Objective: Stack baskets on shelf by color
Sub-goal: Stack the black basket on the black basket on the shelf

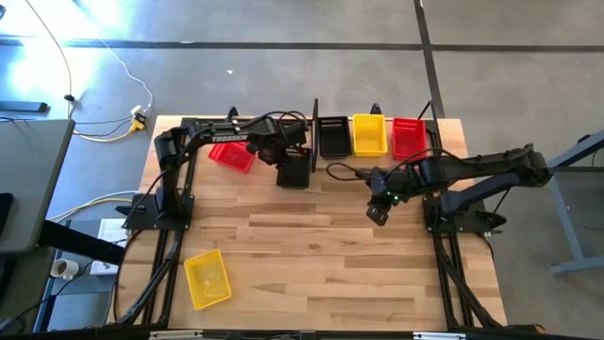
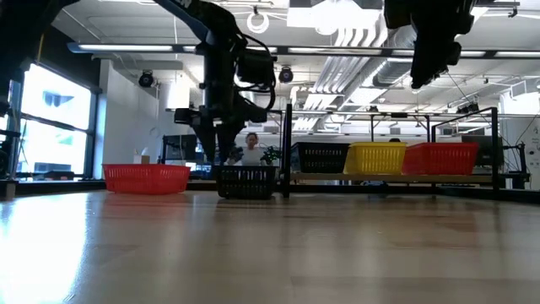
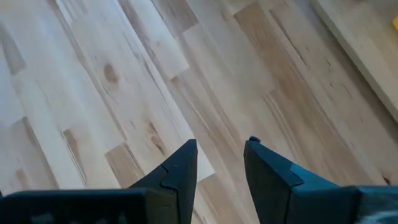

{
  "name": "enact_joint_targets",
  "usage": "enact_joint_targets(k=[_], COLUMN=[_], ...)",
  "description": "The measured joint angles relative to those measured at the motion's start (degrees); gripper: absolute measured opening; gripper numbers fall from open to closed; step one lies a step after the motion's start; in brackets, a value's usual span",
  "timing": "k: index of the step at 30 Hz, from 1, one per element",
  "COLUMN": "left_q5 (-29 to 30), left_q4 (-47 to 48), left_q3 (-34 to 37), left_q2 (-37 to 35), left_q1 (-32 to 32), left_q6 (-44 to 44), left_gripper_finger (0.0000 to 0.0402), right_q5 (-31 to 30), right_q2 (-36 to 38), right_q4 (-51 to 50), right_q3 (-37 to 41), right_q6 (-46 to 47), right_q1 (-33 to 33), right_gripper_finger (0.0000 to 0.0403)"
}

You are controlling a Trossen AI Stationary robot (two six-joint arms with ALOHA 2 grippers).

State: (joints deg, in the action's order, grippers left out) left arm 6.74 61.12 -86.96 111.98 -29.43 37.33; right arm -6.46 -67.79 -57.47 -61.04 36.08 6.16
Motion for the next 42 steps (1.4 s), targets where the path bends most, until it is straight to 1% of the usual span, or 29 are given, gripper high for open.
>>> enact_joint_targets(k=[9, 14, 17, 20, 23, 26, 28, 32, 35, 38, 42], left_q5=[-0.1, -0.3, -0.2, -0.2, -0.2, -0.8, -1.2, -1.9, -3.1, -3.3, -4.1], left_q4=[-1.0, -1.0, -1.1, -1.1, -1.1, -1.1, -1.1, -0.8, 0.5, 1.7, 3.1], left_q3=[0.0, 0.0, 0.0, 0.0, 0.0, 0.0, 0.0, 0.0, 0.0, 0.0, 0.0], left_q2=[3.6, 4.5, 4.5, 4.5, 4.5, 4.5, 4.5, 4.5, 3.7, 1.9, -2.3], left_q1=[0.0, 0.0, -0.3, -0.6, -0.6, -0.6, -0.6, -0.6, -0.5, 0.2, 1.5], left_q6=[0.6, 0.6, 0.5, 0.2, 0.0, 0.0, 0.0, 0.4, 0.6, 2.1, 6.7], left_gripper_finger=[0.0131, 0.0131, 0.0127, 0.0106, 0.0068, 0.0022, 0.0009, 0.0014, 0.0006, 0.0006, 0.0007], right_q5=[-0.5, -0.6, -1.8, -2.4, -2.4, -2.4, -2.5, -3.9, -4.1, -4.1, -4.1], right_q2=[0.0, 0.0, 0.0, 0.0, 0.0, 0.0, 0.0, 0.0, 0.0, 0.0, 0.0], right_q4=[3.0, 3.4, 3.4, 3.5, 3.6, 3.6, 3.6, 3.6, 3.8, 4.6, 8.6], right_q3=[0.0, 0.0, 0.0, 0.0, 0.0, 0.0, 0.0, 0.0, 0.0, 0.0, 0.0], right_q6=[3.3, 5.3, 6.0, 6.1, 6.0, 5.9, 5.8, 3.7, 0.8, -3.8, -12.1], right_q1=[4.2, 6.1, 7.3, 8.2, 8.9, 9.5, 9.8, 10.2, 10.1, 10.1, 10.1], right_gripper_finger=[0.0118, 0.0118, 0.0118, 0.0118, 0.0118, 0.0118, 0.0118, 0.0118, 0.0118, 0.0118, 0.0118])
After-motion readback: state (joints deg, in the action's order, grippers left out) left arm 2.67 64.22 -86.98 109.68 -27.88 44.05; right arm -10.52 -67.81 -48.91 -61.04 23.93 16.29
